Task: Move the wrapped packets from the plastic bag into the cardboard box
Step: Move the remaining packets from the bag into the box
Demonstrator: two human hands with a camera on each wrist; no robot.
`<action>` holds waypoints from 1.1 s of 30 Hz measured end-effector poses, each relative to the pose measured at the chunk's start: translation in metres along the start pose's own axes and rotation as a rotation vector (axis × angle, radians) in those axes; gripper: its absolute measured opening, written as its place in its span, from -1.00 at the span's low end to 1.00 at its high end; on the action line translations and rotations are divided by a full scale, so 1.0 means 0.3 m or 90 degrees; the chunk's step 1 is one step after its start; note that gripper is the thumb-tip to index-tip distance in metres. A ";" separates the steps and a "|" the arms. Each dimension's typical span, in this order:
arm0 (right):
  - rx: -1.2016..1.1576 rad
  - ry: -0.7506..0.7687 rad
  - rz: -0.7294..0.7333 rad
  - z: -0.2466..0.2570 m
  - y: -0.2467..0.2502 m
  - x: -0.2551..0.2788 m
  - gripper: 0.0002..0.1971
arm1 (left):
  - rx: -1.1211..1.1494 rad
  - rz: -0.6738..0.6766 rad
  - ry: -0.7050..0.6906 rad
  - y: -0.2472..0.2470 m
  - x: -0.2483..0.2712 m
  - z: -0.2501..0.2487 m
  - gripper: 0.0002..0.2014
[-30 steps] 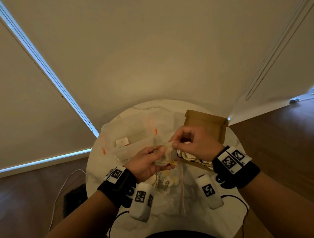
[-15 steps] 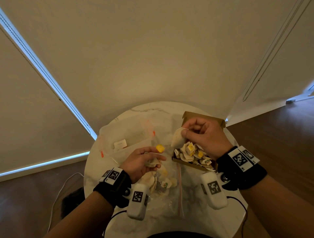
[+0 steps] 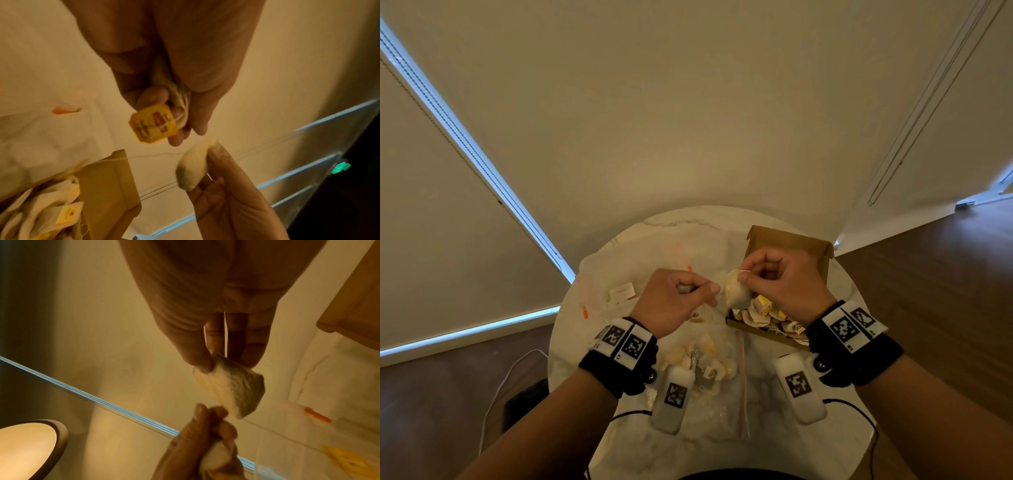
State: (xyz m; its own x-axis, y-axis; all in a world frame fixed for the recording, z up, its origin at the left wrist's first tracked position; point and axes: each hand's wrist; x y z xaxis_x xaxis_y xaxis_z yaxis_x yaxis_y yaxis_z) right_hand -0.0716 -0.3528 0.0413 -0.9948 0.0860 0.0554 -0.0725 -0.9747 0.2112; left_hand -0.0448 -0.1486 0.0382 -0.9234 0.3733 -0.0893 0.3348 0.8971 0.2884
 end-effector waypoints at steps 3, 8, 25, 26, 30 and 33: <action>0.001 0.006 0.015 0.004 -0.008 0.003 -0.93 | -0.038 0.027 -0.067 -0.006 -0.032 -0.033 -0.86; -0.001 0.033 0.038 0.010 -0.007 0.002 -0.95 | -0.047 0.035 -0.095 -0.004 -0.058 -0.055 -0.90; -0.122 -0.176 0.325 -0.155 -0.136 0.029 -0.81 | -0.069 -0.006 -0.082 0.069 -0.110 -0.072 -0.92; -0.140 -0.193 0.325 -0.159 -0.131 0.034 -0.82 | -0.071 -0.016 -0.075 0.078 -0.112 -0.066 -0.93; -0.156 -0.209 0.340 -0.182 -0.105 0.058 -0.79 | -0.064 -0.037 -0.074 0.105 -0.117 -0.051 -0.94; -0.086 -0.172 0.330 -0.193 -0.099 0.074 -0.74 | -0.059 -0.043 -0.076 0.108 -0.124 -0.049 -0.94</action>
State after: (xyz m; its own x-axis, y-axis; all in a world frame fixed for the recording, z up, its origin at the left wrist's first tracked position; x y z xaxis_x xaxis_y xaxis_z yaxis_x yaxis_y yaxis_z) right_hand -0.0957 -0.3338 -0.0203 -0.8503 -0.3762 0.3681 0.3918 -0.9194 -0.0345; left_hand -0.0023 -0.1369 0.0647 -0.9126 0.3431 -0.2224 0.2487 0.8975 0.3642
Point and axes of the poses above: each hand's wrist, its own x-axis away from the middle knuckle, its own y-axis out of the back of the hand, z = x × y, and after that the axes turned 9 degrees about -y, right-handed
